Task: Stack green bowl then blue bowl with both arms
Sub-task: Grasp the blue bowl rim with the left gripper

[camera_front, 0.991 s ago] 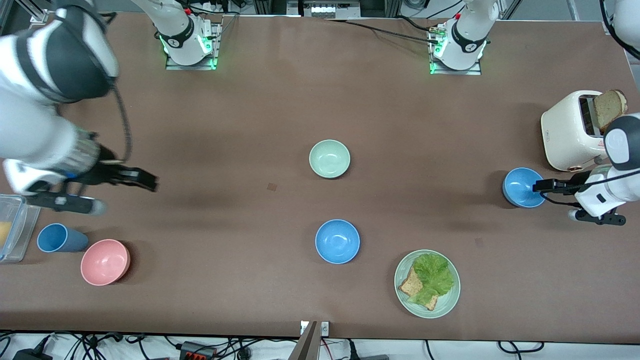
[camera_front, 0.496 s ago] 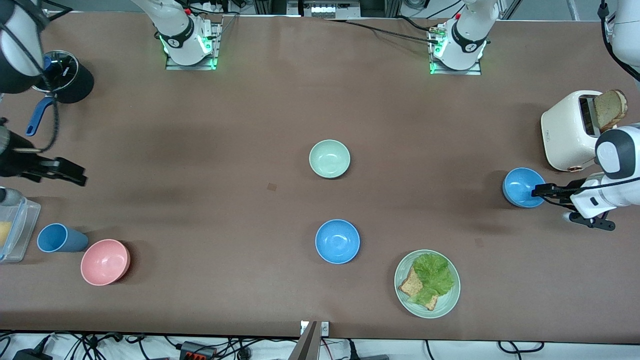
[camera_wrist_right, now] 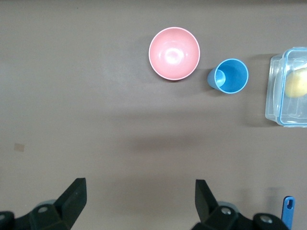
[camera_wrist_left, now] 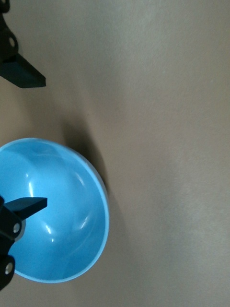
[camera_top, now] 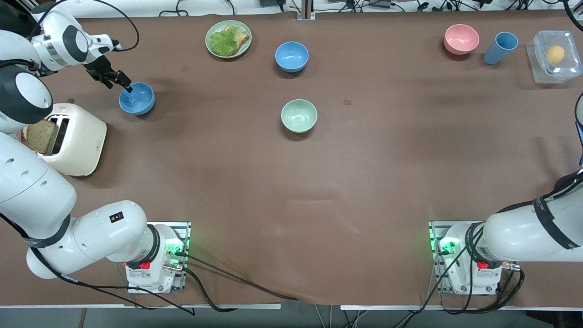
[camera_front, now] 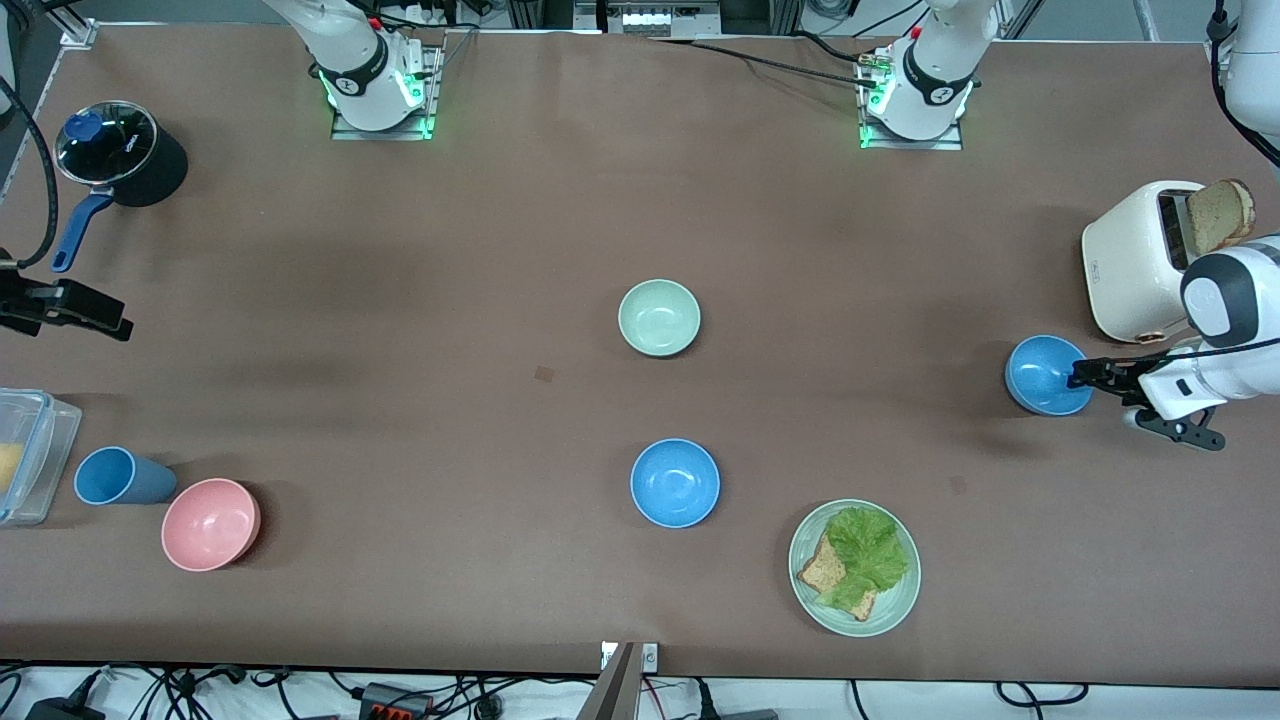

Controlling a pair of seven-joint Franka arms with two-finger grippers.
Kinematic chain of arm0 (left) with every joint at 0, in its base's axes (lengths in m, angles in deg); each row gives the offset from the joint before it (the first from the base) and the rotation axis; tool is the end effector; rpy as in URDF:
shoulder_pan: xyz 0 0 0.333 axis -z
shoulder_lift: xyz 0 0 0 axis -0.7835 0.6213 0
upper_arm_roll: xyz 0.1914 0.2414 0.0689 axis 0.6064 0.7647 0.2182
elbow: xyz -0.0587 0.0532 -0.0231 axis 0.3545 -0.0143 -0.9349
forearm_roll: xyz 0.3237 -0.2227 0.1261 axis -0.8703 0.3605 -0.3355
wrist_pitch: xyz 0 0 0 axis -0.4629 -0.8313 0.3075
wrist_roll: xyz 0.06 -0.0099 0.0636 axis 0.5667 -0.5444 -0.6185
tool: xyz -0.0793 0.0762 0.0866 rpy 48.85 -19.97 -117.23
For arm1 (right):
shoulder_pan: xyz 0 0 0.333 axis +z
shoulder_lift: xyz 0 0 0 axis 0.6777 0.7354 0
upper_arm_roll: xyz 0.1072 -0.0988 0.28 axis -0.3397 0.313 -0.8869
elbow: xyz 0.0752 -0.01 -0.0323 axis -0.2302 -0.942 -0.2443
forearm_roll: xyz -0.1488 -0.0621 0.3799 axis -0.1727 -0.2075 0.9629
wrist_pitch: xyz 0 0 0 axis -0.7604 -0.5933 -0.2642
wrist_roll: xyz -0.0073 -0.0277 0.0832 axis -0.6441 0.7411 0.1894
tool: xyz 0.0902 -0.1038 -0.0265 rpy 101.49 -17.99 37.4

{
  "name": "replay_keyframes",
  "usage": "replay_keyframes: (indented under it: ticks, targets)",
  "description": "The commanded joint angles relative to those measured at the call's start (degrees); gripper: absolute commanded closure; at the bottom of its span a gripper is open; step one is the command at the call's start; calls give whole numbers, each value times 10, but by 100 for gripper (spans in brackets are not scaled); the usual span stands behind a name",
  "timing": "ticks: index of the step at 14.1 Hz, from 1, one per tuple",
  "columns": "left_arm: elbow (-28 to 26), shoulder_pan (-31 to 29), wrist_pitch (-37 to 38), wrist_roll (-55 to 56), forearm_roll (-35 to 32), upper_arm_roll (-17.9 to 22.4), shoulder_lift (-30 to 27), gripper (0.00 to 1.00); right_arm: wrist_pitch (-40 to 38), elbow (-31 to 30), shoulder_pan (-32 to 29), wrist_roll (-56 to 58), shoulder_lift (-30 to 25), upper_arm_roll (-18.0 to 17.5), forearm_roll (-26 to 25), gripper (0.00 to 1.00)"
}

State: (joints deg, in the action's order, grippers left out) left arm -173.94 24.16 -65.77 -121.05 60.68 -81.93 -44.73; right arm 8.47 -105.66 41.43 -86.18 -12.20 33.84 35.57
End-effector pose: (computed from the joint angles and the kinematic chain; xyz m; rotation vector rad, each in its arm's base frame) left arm 0.6121 0.2148 0.1753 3.0080 -0.4243 -0.1688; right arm 0.6549 -0.0367 0.5562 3.1071 -0.0533 0.0013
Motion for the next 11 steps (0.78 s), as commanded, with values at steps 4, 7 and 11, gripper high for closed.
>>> replay_keyframes:
  ticks: [4, 7, 11]
  targets:
    - [-63, -13, -56, -22, -9, -6, -15, 2, 37, -163, 0, 8, -109, -2, 7, 0]
    - [-63, -14, -57, -31, -9, -7, -15, 24, 43, -232, 0, 4, -156, -2, 7, 0]
    - [-63, -14, -56, -81, -8, -12, -13, 64, 59, -239, 2, 6, -158, -4, 5, 0]
